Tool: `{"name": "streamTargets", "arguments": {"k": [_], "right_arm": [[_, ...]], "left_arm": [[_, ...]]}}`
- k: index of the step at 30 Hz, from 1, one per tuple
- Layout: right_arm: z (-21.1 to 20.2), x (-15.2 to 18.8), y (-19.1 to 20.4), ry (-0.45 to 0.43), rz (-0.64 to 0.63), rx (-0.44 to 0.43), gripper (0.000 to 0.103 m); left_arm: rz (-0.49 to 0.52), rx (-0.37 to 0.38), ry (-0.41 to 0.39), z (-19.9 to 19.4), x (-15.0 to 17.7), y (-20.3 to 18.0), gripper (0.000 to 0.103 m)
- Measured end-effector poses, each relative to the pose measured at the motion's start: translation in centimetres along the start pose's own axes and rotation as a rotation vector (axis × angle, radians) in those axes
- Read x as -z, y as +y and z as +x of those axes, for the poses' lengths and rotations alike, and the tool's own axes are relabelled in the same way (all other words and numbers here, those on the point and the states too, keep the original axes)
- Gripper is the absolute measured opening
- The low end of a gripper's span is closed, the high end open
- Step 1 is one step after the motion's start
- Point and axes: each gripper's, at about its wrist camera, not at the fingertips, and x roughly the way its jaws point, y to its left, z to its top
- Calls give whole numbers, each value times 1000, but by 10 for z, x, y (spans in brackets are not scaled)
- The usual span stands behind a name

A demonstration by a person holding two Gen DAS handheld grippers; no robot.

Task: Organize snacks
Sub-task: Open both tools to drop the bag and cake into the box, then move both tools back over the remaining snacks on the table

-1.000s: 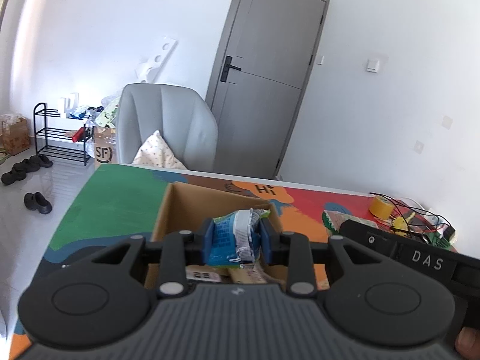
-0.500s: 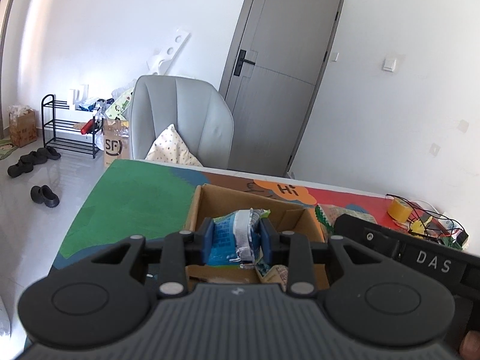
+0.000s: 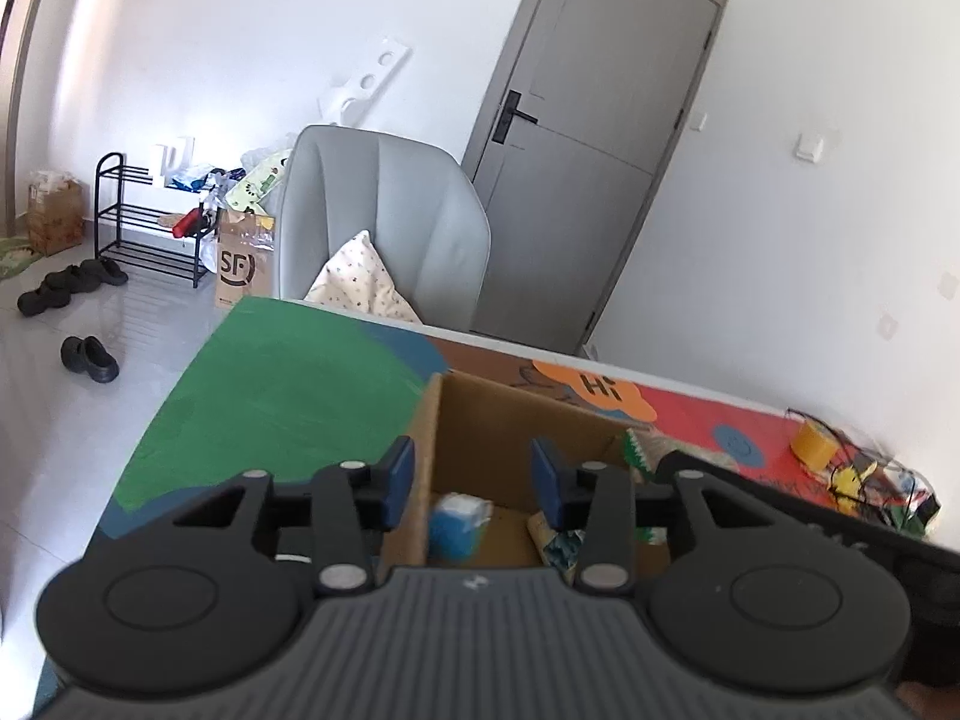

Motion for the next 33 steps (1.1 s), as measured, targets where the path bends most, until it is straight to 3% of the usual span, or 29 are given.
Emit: {"name": "streamTargets", "arguments": {"k": [3,8,16,22,29,33], "right_arm": [[8,-1,3,12,9,-20,51],[10,-1,4,19,28,-38,69],[-12,1,-13,-10,73,-11,72],[-33,9,-24,-27,83,7,83],[-53,17,-46,-18,116,15,85],[-63,21,-56,-8,133,12,96]], "left_arm": [[-8,-13,-6,-5,-2,6,46],[-19,-32,-2,-7,-5,12,52],[2,-32,-13,-14,0,1,80],[35,-18,-2,-18,7,-15,85],[53,-24,8,-25,18,-32,88],[79,-28,17,-28,22,-45,92]]}}
